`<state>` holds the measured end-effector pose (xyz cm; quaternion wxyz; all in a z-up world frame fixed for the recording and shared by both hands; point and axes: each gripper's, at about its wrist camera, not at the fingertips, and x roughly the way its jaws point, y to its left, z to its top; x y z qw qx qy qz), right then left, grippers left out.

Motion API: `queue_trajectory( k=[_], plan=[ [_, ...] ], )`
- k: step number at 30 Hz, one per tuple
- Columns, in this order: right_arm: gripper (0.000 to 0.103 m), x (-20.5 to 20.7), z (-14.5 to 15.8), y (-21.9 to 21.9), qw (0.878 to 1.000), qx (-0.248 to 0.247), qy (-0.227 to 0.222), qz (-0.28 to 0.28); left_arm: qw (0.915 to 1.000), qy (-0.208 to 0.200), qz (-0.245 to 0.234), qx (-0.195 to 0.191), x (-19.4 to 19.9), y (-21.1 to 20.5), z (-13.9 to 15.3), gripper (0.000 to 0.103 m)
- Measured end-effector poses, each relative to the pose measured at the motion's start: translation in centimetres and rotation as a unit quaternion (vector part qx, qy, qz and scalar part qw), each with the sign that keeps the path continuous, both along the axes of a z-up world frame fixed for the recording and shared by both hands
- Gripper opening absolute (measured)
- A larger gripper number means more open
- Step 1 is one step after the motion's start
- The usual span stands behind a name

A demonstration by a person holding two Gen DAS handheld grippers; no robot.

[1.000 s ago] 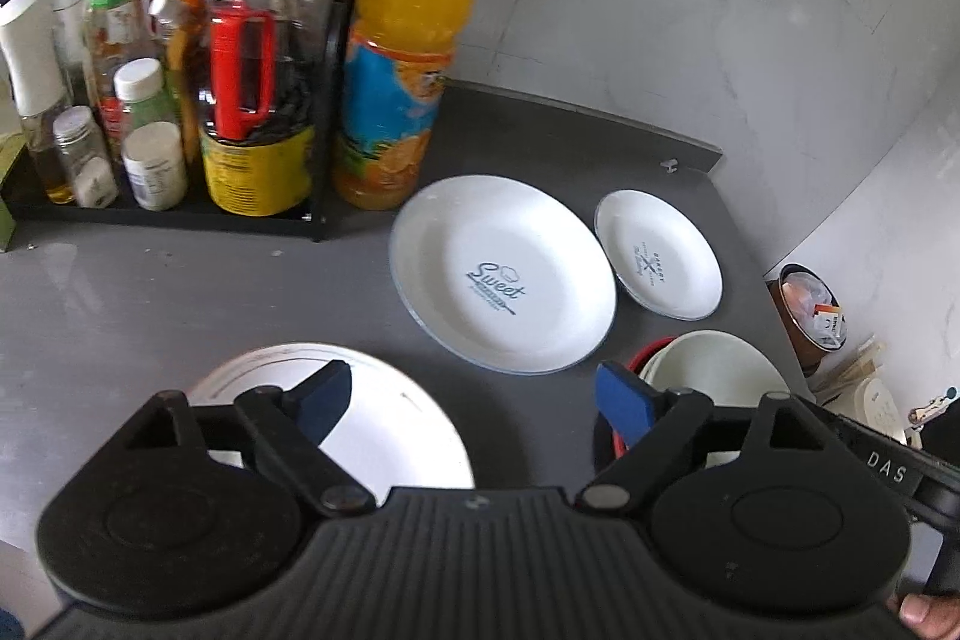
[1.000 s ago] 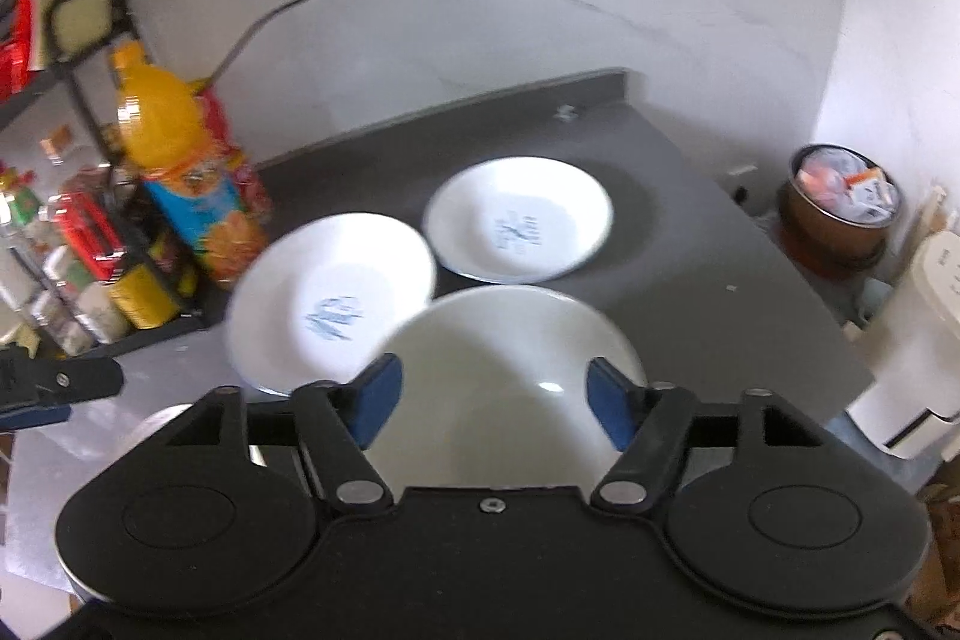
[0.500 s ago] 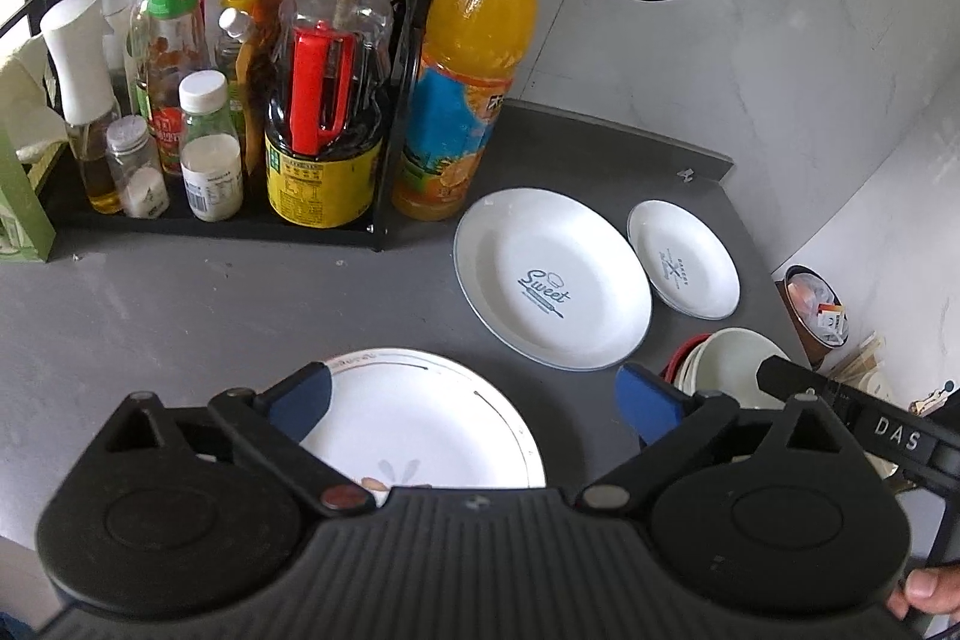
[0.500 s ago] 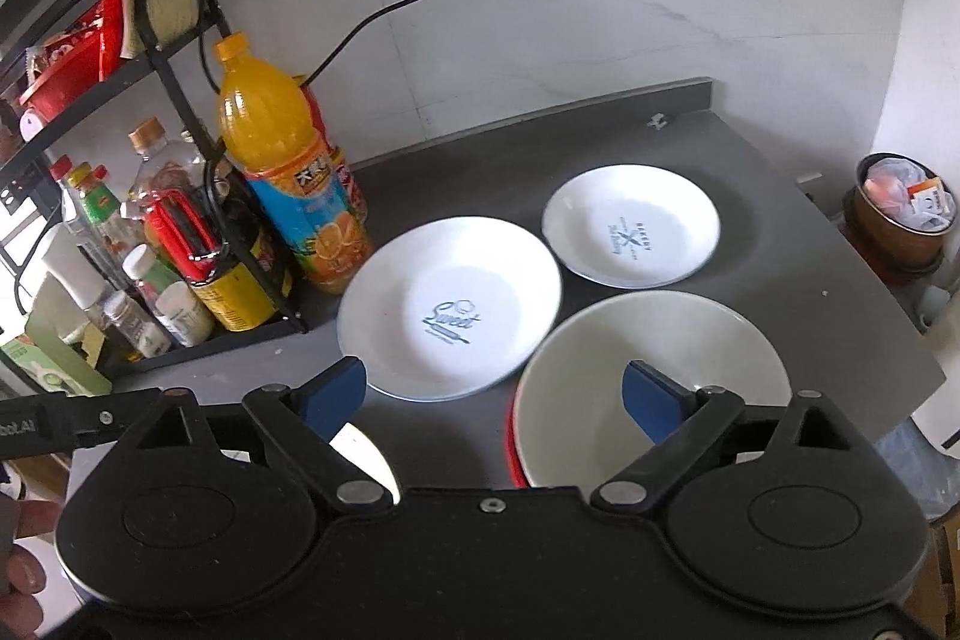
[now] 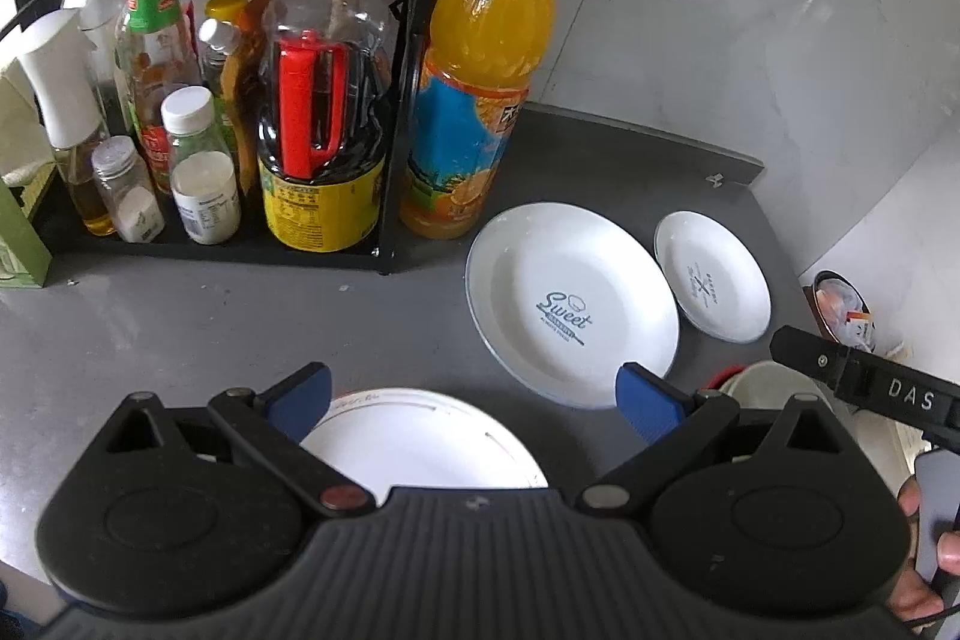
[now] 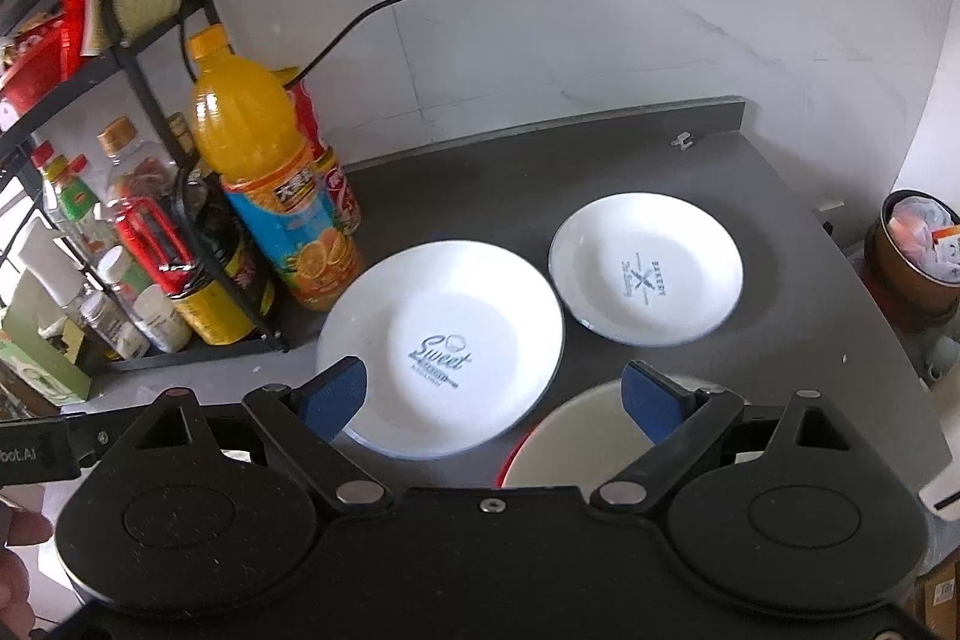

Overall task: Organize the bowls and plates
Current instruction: 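Move both tools toward the white 'Sweet' plate, then close both tools on the rim of the white 'Sweet' plate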

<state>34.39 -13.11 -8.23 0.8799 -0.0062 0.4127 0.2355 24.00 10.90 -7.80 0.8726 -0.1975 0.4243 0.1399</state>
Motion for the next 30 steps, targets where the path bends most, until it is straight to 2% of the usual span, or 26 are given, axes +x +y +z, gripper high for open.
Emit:
queue_trajectory(
  k=[6, 10, 15, 19, 22, 26, 30],
  plan=[
    [0.09, 4.2, -1.0, 0.8, 0.999, 0.004, 0.03, 0.02, 0.9999, 0.01, 0.014, -0.001, 3.1, 0.0, -0.9, 0.099],
    [0.08, 7.2, -2.6, 1.4, 0.997, 0.012, 0.076, 0.032, 0.9992, 0.023, 0.032, -0.009, 5.2, 0.3, -2.3, 0.098],
    [0.067, 9.8, -4.9, 2.3, 0.993, -0.007, 0.111, 0.04, 0.9977, 0.037, 0.056, -0.015, 7.2, 0.9, -4.3, 0.096],
    [0.047, 11.9, -7.1, 2.6, 0.987, -0.011, 0.157, 0.031, 0.9954, 0.049, 0.074, -0.036, 8.4, 1.6, -6.4, 0.087],
    [0.044, 13.1, -8.2, 3.0, 0.984, -0.021, 0.174, 0.032, 0.9939, 0.053, 0.084, -0.048, 9.3, 1.9, -7.8, 0.079],
    [0.036, 14.5, -9.4, 3.6, 0.981, -0.031, 0.187, 0.034, 0.9905, 0.064, 0.1, -0.071, 10.4, 2.4, -9.8, 0.064],
    [0.032, 15.6, -10.9, 4.2, 0.975, -0.047, 0.214, 0.033, 0.9875, 0.069, 0.113, -0.085, 11.3, 2.7, -11.3, 0.056]
  ],
)
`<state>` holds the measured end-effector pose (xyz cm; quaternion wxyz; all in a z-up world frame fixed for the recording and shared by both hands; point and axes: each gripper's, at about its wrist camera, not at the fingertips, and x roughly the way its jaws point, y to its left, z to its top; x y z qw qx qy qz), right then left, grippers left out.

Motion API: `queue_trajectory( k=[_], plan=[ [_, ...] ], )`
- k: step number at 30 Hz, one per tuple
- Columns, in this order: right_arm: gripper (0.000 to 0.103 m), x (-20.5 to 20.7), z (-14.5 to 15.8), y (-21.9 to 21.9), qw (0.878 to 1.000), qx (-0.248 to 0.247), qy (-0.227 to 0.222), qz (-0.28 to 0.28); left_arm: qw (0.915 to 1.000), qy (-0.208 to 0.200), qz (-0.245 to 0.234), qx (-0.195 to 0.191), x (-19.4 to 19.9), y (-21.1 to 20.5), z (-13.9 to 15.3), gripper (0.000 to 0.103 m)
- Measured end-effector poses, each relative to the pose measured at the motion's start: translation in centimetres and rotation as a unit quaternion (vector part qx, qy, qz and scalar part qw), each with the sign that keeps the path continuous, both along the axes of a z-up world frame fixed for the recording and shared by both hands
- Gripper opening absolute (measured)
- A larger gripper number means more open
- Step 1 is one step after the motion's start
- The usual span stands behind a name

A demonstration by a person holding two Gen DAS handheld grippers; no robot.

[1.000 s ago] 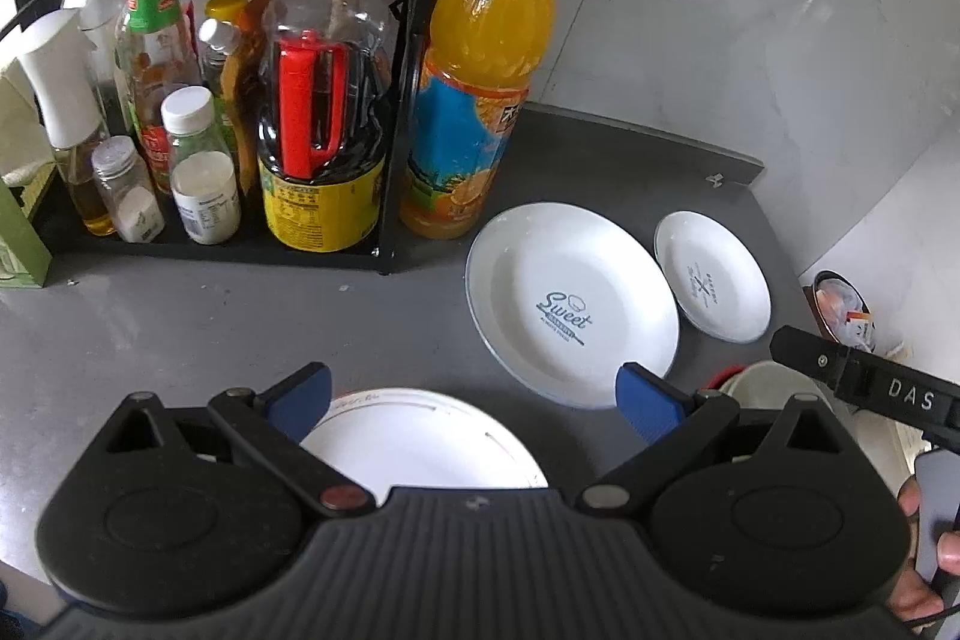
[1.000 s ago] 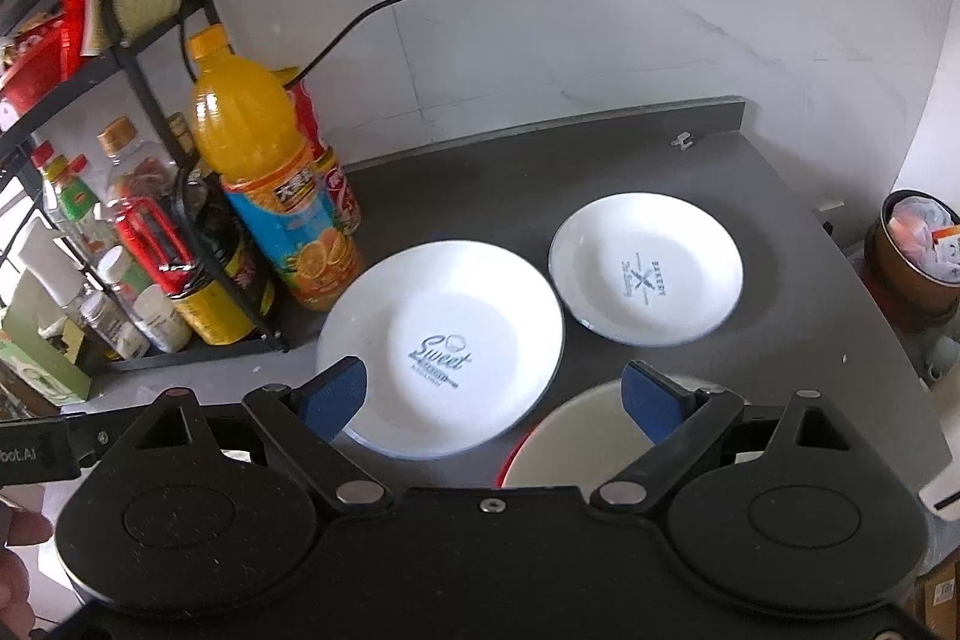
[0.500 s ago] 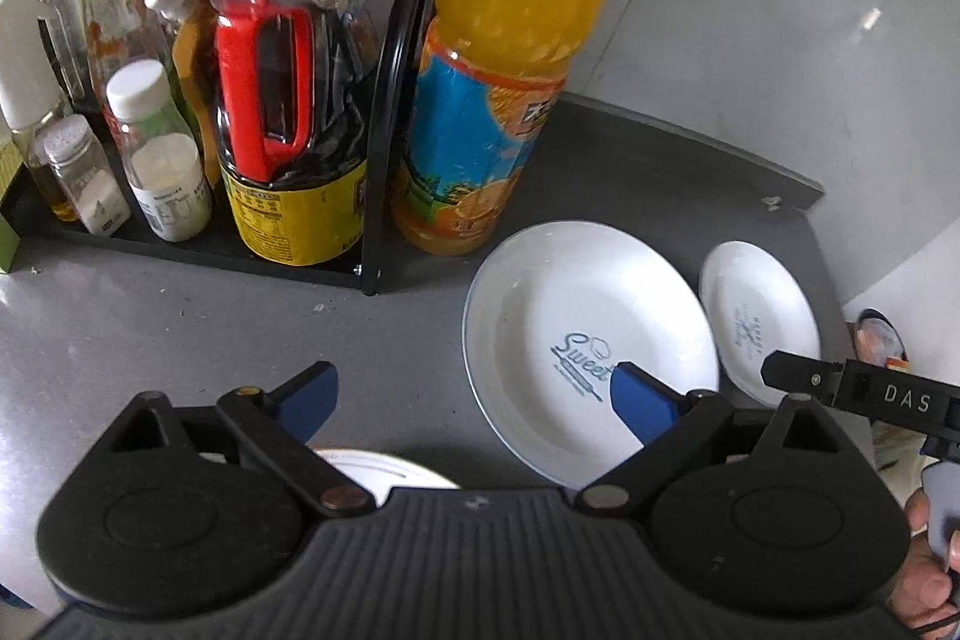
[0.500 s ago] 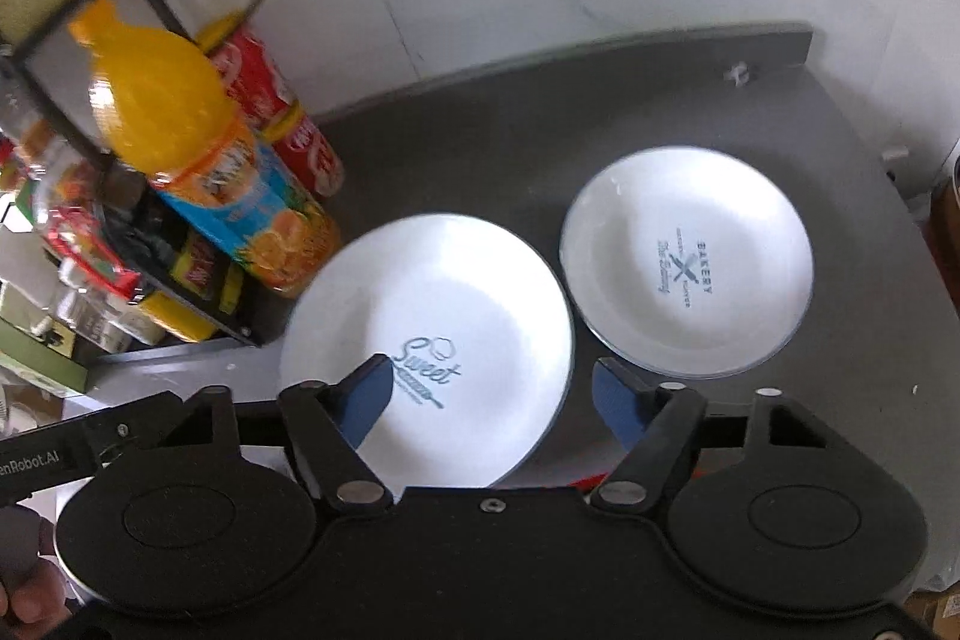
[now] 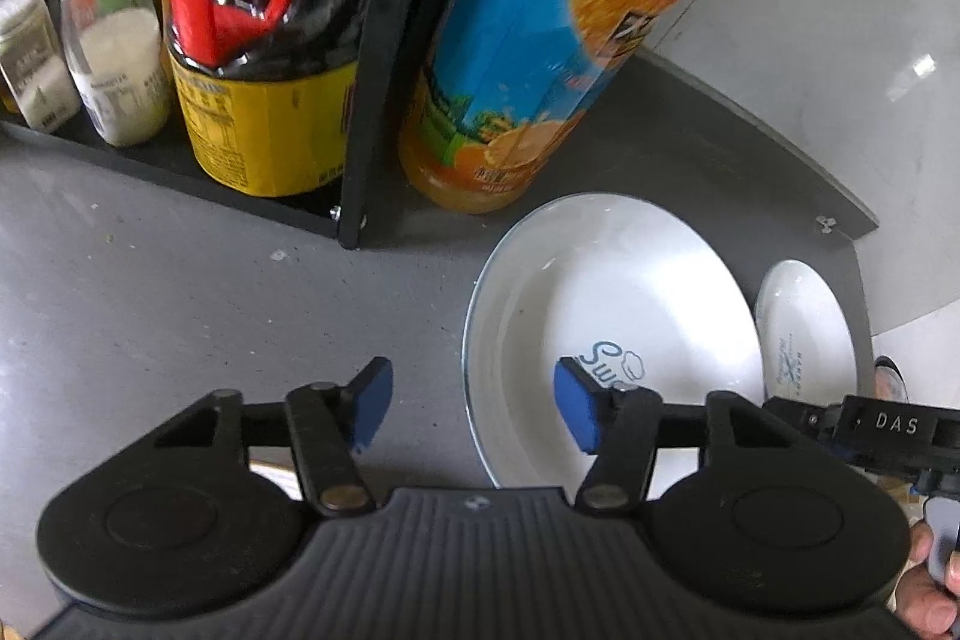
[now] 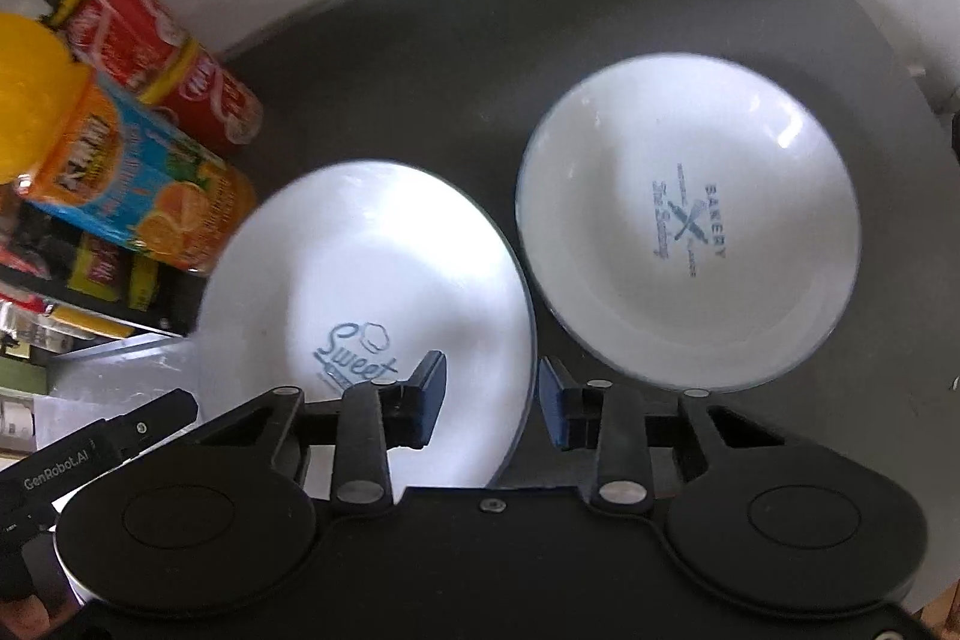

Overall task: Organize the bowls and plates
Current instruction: 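Close both tools on the rim of the white 'Sweet' plate, then lift the 'Sweet' plate with both tools onto the orange-rimmed white plate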

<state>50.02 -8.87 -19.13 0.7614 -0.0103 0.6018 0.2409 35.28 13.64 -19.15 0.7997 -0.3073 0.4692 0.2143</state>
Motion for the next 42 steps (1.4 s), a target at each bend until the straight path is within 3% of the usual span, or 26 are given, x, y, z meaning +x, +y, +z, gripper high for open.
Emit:
queue_trajectory(
  k=[14, 19, 23, 42],
  plan=[
    [0.025, 1.3, -3.0, 1.7, 0.999, -0.032, 0.033, 0.02, 0.9984, 0.022, 0.04, -0.035, 1.4, 0.7, -4.2, 0.031],
    [0.024, 1.6, -3.8, 2.1, 0.998, -0.037, 0.037, 0.027, 0.9979, 0.014, 0.048, -0.041, 1.6, 0.7, -4.6, 0.026],
    [0.021, 1.7, -4.1, 1.9, 0.998, -0.032, 0.04, 0.027, 0.9967, 0.009, 0.054, -0.06, 1.8, 0.5, -4.8, 0.015],
    [0.011, -0.5, 0.0, 1.0, 0.994, 0.054, -0.026, 0.093, 0.9967, -0.011, 0.076, -0.026, -1.0, 0.4, -0.6, 0.011]
  ],
)
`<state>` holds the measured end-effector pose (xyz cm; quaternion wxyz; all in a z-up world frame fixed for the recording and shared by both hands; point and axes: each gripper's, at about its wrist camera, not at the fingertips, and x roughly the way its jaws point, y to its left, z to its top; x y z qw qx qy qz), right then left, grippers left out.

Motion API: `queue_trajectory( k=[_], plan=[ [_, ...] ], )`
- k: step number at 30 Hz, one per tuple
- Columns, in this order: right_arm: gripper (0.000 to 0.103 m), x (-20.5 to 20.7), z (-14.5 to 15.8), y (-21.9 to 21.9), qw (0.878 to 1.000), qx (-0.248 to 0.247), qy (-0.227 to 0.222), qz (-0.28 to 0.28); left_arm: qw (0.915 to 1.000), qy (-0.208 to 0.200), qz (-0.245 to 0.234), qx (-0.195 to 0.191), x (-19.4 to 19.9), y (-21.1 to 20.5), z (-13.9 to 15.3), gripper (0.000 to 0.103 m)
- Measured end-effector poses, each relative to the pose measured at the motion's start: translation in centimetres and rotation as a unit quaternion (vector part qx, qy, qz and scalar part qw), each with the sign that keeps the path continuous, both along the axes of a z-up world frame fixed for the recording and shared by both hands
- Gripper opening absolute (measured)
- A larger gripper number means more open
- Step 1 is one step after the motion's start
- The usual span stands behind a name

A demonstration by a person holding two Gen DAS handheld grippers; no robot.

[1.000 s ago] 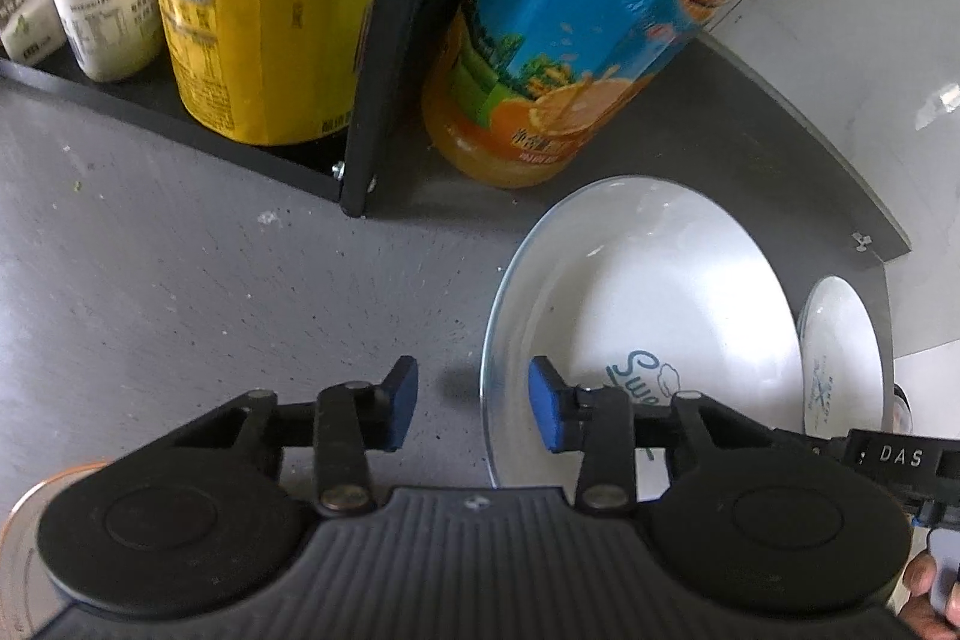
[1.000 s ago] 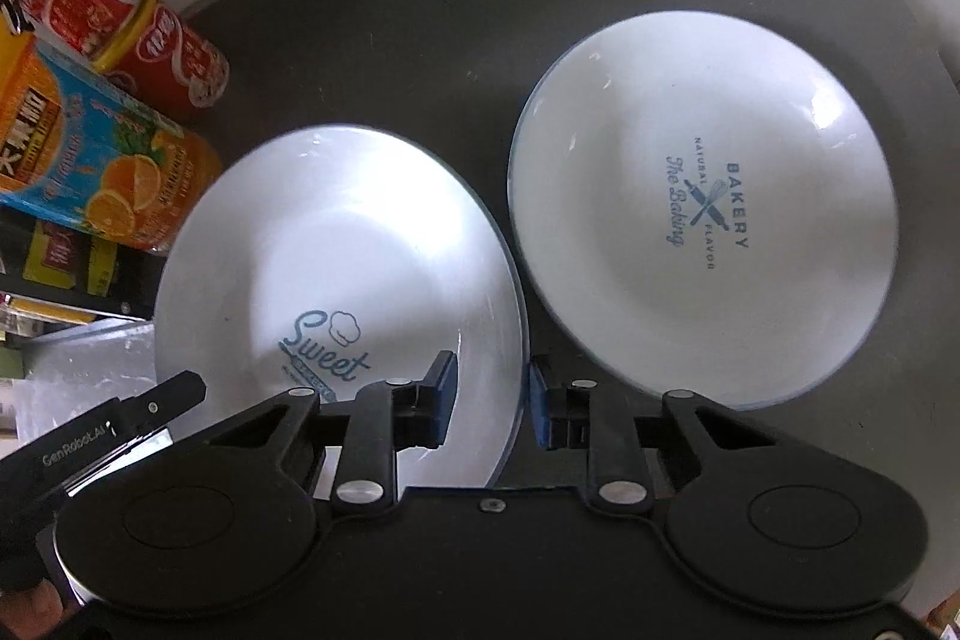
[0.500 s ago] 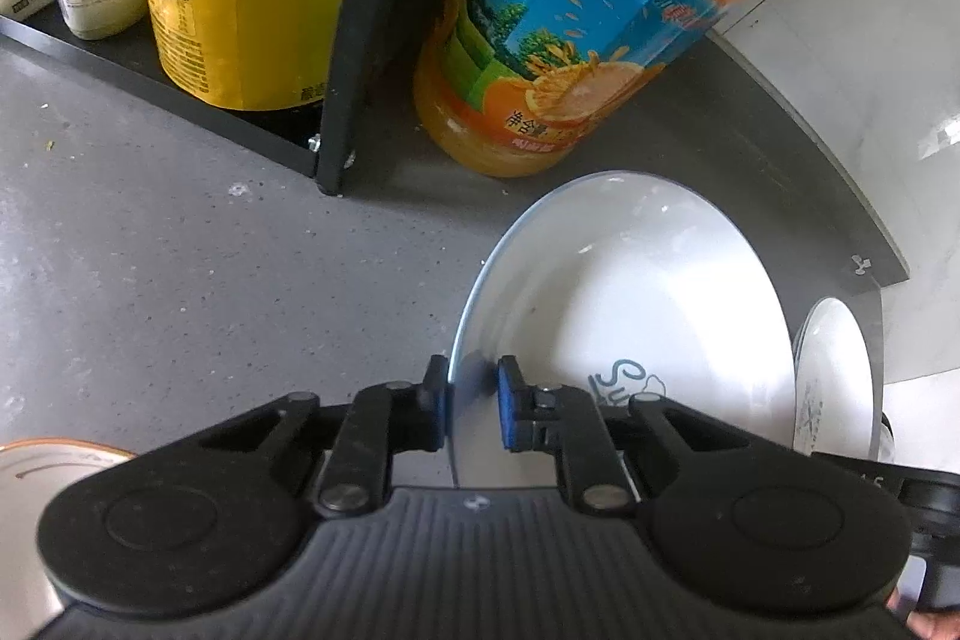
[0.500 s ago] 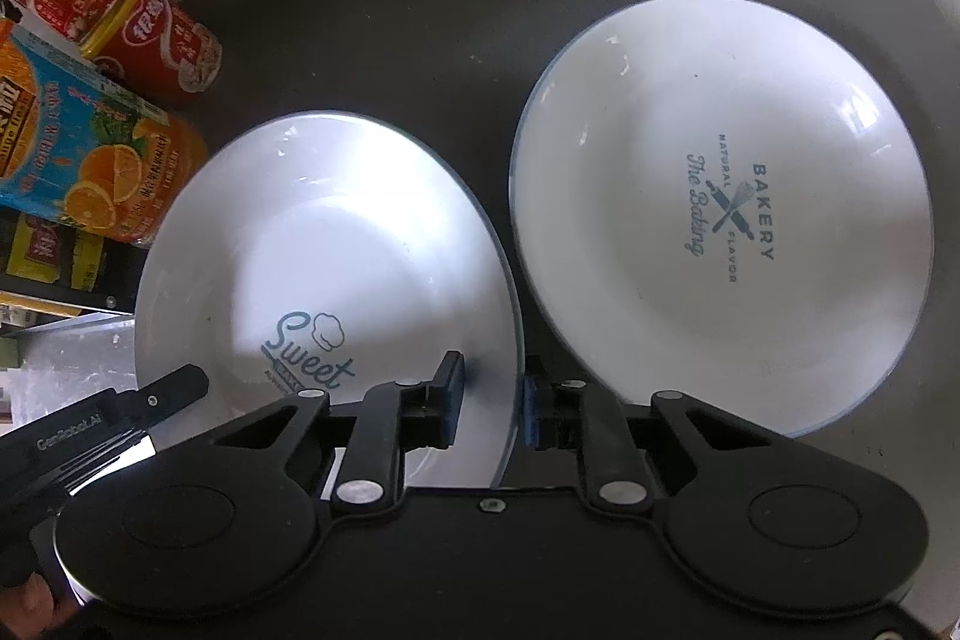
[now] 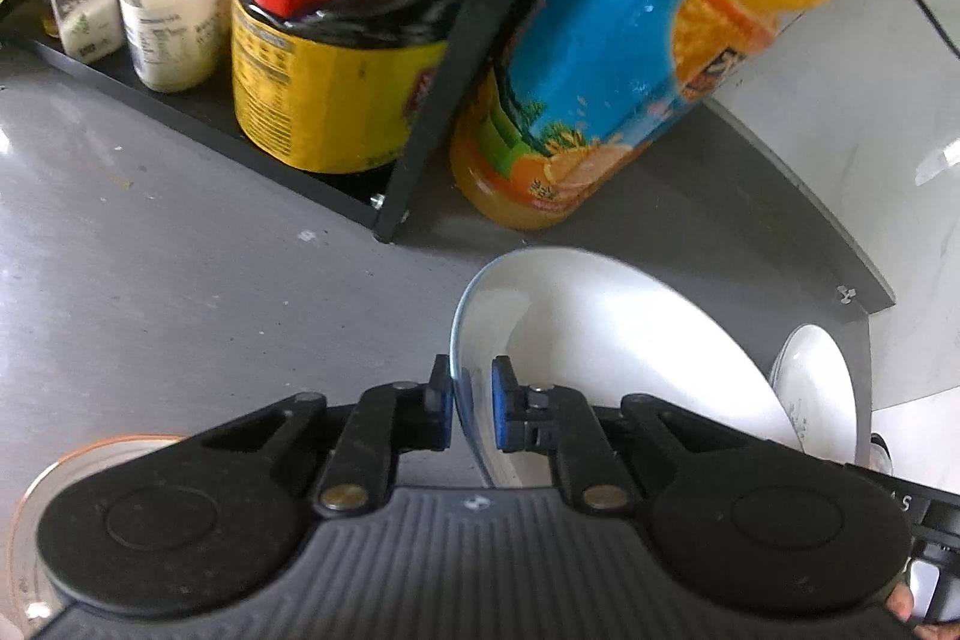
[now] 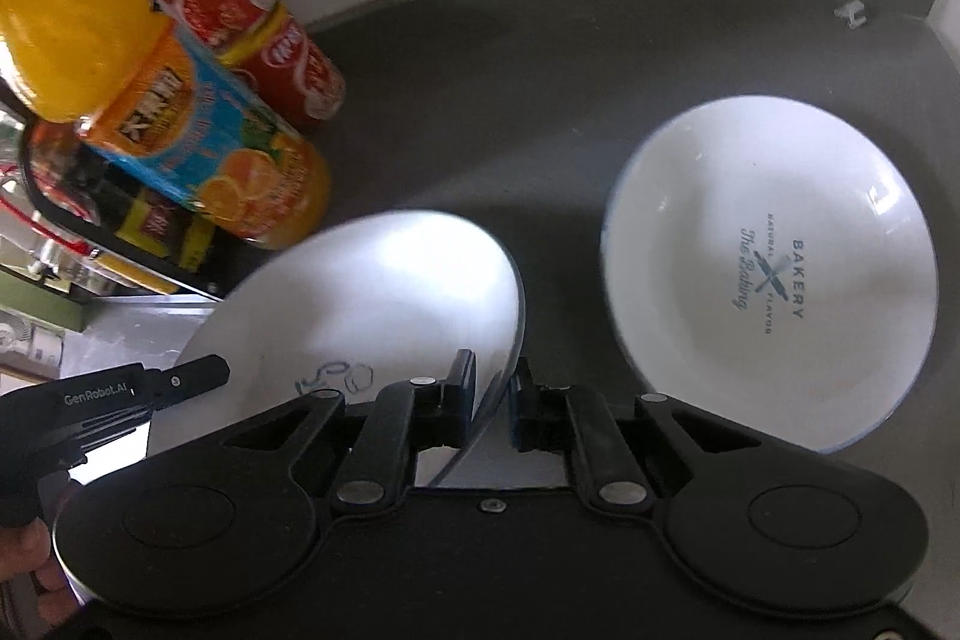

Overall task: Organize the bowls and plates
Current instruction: 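Lift the 'Sweet' plate with both tools onto the orange-rimmed white plate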

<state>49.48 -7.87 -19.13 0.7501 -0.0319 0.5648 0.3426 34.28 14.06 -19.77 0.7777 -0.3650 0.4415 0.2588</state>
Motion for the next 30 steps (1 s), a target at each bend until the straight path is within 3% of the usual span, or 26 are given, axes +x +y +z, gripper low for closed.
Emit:
queue_trajectory(
  k=[10, 18, 30],
  plan=[
    [0.011, -3.7, 3.1, 0.6, 0.998, 0.029, -0.049, -0.007, 0.9994, -0.022, -0.024, 0.013, -3.1, 1.5, 3.0, 0.011],
    [0.011, -9.2, 4.6, 0.5, 0.997, 0.037, -0.067, -0.016, 0.9978, -0.038, -0.051, 0.018, -7.8, 3.0, 5.2, 0.011],
    [0.012, -17.3, 3.9, -0.4, 0.997, 0.025, -0.07, -0.032, 0.9957, -0.037, -0.083, 0.014, -14.4, 3.3, 4.3, 0.011]
  ],
)
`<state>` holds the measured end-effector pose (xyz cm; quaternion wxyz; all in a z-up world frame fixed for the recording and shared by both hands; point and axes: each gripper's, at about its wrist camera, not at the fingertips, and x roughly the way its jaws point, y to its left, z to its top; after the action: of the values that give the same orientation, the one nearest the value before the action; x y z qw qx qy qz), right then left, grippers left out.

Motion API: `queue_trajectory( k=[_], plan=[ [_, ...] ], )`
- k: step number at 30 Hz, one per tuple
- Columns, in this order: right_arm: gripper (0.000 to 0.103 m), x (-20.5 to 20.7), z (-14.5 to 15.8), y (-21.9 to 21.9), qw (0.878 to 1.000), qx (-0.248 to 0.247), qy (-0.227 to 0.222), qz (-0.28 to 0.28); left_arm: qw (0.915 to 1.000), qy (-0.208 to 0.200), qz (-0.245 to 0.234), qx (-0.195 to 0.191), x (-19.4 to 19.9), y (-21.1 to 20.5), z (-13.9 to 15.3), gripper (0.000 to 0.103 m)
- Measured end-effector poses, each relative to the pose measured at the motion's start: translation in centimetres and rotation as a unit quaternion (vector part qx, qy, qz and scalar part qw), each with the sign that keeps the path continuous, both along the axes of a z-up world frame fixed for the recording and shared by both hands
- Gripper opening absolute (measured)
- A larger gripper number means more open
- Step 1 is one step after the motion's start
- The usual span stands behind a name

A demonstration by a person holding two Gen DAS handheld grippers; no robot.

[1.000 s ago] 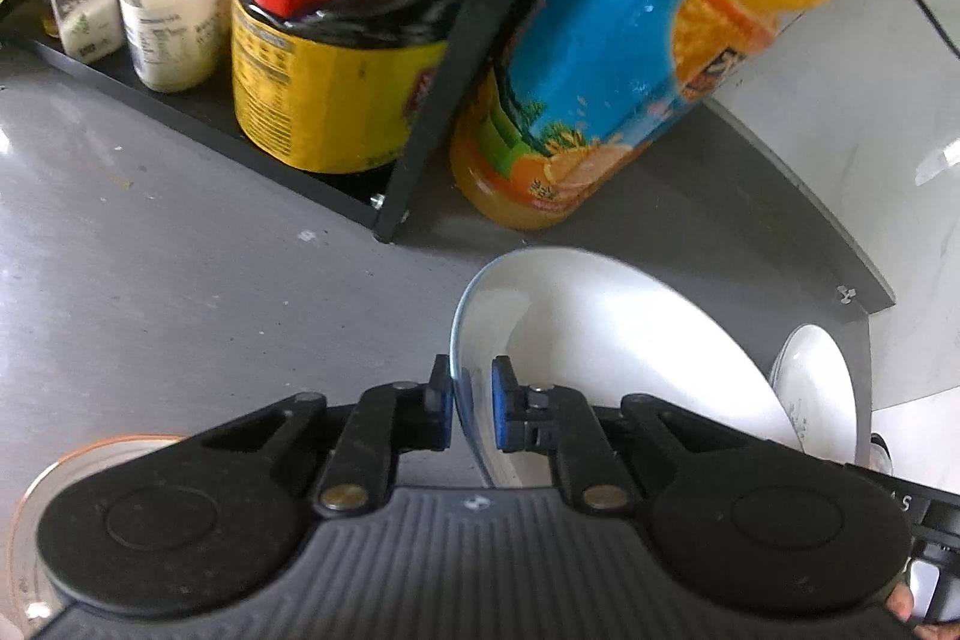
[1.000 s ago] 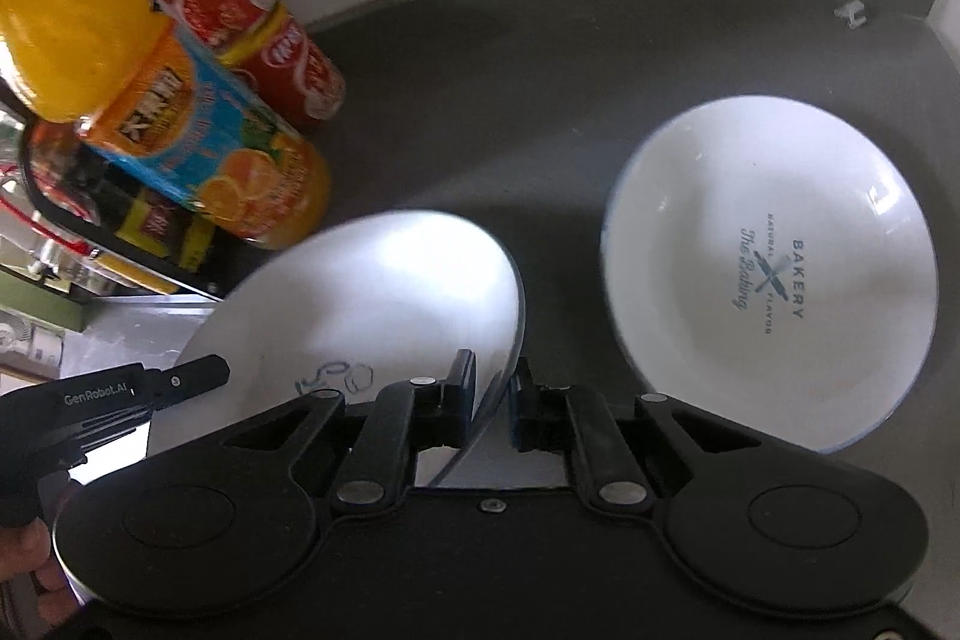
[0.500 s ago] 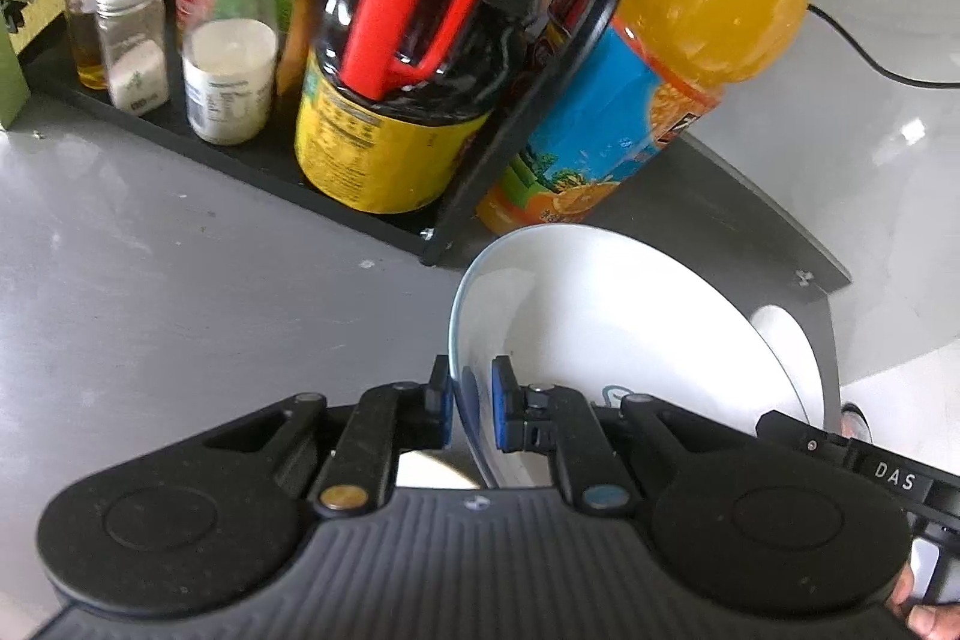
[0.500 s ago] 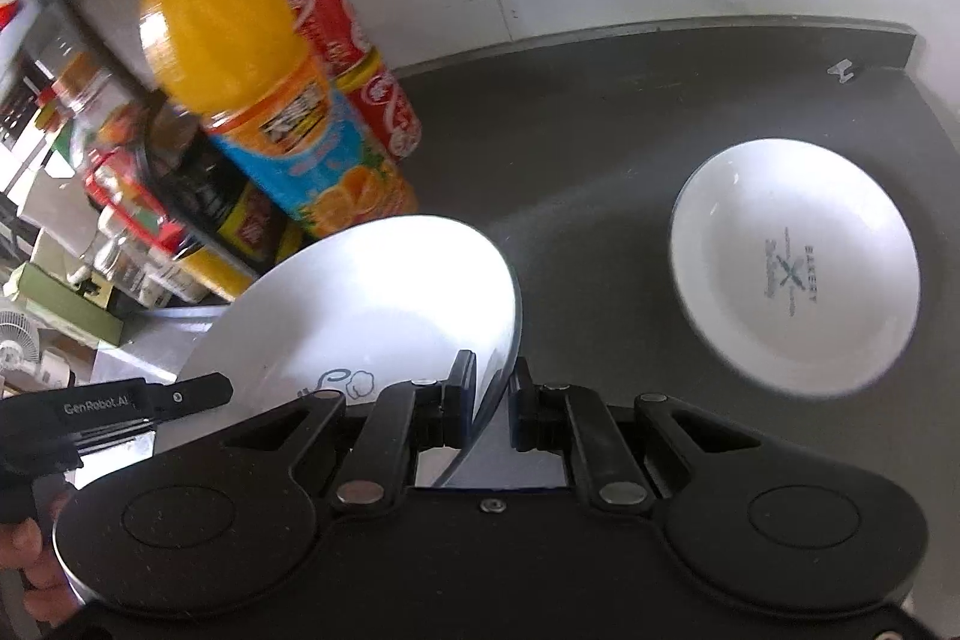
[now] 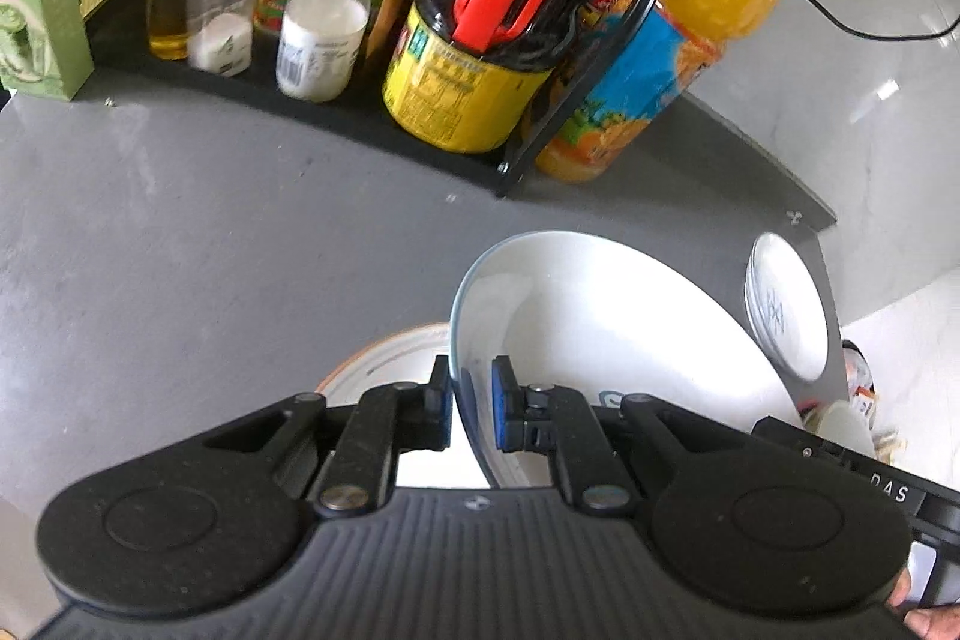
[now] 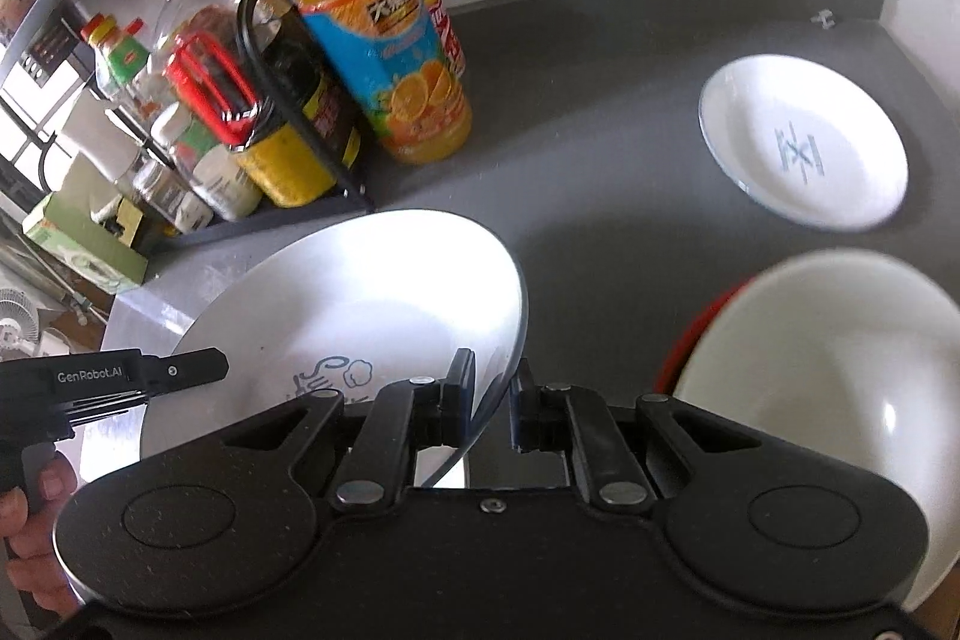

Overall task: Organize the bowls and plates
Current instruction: 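Lift the 'Sweet' plate with both tools onto the orange-rimmed white plate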

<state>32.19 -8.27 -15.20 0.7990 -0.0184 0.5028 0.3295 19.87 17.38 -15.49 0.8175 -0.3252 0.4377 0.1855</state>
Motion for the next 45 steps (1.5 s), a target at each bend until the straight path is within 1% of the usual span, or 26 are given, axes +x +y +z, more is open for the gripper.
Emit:
queue_trajectory(
  k=[4, 8, 19, 21, 26, 31, 38, 41, 42, 45],
  plan=[
    [0.012, -2.0, -0.3, -0.1, 1.0, -0.011, -0.012, -0.002, 0.9999, 0.003, -0.01, 0.001, -1.3, -0.1, -0.4, 0.011],
    [0.012, -3.5, -0.8, -0.2, 1.0, -0.018, -0.013, -0.003, 0.9999, 0.007, -0.015, 0.0, -2.3, -0.1, -0.8, 0.011],
    [0.012, -6.5, -2.4, 0.7, 0.999, -0.042, -0.017, 0.003, 0.9995, 0.025, -0.02, 0.003, -4.6, 0.2, -2.7, 0.011],
    [0.012, -6.8, -2.5, 1.1, 0.999, -0.046, -0.02, 0.007, 0.9993, 0.029, -0.02, 0.006, -4.8, 0.2, -3.1, 0.011],
    [0.012, -7.1, -2.9, 1.4, 0.998, -0.056, -0.025, 0.011, 0.9992, 0.035, -0.018, 0.001, -5.2, 0.5, -3.9, 0.011],
    [0.012, -7.5, -3.2, 1.7, 0.997, -0.067, -0.034, 0.014, 0.999, 0.039, -0.018, 0.006, -5.1, 0.4, -4.6, 0.012],
    [0.012, -7.6, -3.4, 1.9, 0.997, -0.074, -0.037, 0.002, 0.9986, 0.044, -0.025, 0.011, -4.9, 0.2, -4.8, 0.014],
    [0.012, -7.5, -3.6, 1.8, 0.997, -0.074, -0.031, -0.011, 0.998, 0.057, -0.027, 0.007, -4.4, 0.2, -4.8, 0.015],
    [0.012, -7.5, -3.6, 1.8, 0.997, -0.075, -0.033, -0.013, 0.9977, 0.063, -0.027, 0.003, -4.3, 0.2, -4.8, 0.015],
    [0.012, -7.5, -3.7, 1.9, 0.996, -0.077, -0.038, -0.019, 0.9973, 0.072, -0.018, -0.006, -4.1, 0.5, -4.3, 0.027]
  ],
)
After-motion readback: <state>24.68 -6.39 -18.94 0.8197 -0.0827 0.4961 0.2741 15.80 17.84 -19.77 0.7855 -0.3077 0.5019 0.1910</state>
